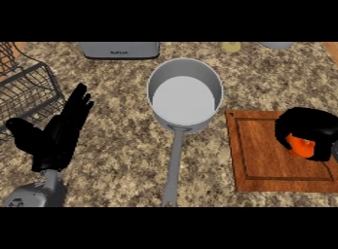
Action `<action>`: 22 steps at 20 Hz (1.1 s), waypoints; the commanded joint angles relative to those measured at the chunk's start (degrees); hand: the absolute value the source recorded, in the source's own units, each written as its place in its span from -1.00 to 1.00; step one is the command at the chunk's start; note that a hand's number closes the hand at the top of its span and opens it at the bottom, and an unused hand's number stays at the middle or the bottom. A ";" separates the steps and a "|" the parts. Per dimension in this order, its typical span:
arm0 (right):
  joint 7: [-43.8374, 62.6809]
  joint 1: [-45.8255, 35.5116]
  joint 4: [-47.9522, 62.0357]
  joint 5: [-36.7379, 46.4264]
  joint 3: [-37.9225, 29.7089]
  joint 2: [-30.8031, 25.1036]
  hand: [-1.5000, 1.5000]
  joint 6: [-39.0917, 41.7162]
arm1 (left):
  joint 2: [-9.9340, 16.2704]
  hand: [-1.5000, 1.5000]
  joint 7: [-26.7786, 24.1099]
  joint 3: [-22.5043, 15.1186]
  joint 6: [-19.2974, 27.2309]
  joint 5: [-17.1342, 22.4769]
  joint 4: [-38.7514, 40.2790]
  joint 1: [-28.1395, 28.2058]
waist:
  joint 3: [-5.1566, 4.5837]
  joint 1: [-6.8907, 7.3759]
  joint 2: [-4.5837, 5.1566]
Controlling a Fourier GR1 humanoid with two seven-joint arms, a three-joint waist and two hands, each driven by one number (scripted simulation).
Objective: Pick the squash from the cutting board and place it in the pot
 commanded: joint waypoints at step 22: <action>72.16 7.35 -24.81 -3.05 -19.11 22.31 1.00 -18.72 | 2.32 0.00 0.65 4.84 2.12 0.02 -0.65 5.75 | -1.16 -9.24 -4.71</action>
